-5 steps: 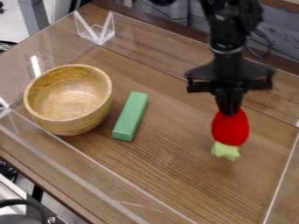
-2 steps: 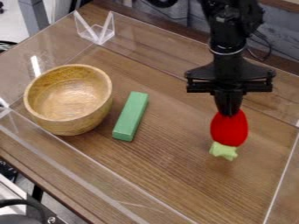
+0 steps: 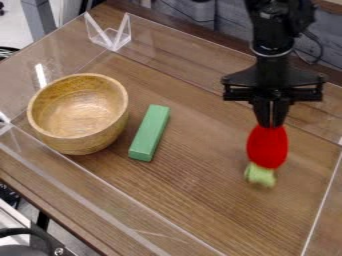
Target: Move the red fruit to the right
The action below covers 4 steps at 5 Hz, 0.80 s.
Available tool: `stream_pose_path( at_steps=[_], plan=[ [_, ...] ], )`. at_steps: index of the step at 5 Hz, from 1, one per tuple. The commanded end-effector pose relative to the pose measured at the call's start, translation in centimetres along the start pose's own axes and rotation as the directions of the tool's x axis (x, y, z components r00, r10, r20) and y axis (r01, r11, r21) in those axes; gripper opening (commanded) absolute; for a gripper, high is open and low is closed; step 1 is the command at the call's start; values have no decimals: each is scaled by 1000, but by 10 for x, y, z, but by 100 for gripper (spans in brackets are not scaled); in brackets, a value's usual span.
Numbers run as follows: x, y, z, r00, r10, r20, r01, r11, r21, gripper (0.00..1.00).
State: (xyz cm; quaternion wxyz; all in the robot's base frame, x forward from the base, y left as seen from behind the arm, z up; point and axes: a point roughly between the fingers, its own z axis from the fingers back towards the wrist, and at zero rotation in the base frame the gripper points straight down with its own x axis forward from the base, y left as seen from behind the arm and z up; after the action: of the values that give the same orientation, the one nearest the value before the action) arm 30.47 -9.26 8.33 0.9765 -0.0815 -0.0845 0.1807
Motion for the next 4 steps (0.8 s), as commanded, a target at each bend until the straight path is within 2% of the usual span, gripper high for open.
stream_pose_path(
  at_steps=[1, 2, 4],
  plan=[
    [14, -7, 6, 999, -2, 35, 2, 1000, -21, 100],
    [17, -7, -3, 1000, 1, 30, -1, 1000, -15, 100],
    [18, -9, 13, 995, -99, 1, 99, 995, -22, 100]
  ],
)
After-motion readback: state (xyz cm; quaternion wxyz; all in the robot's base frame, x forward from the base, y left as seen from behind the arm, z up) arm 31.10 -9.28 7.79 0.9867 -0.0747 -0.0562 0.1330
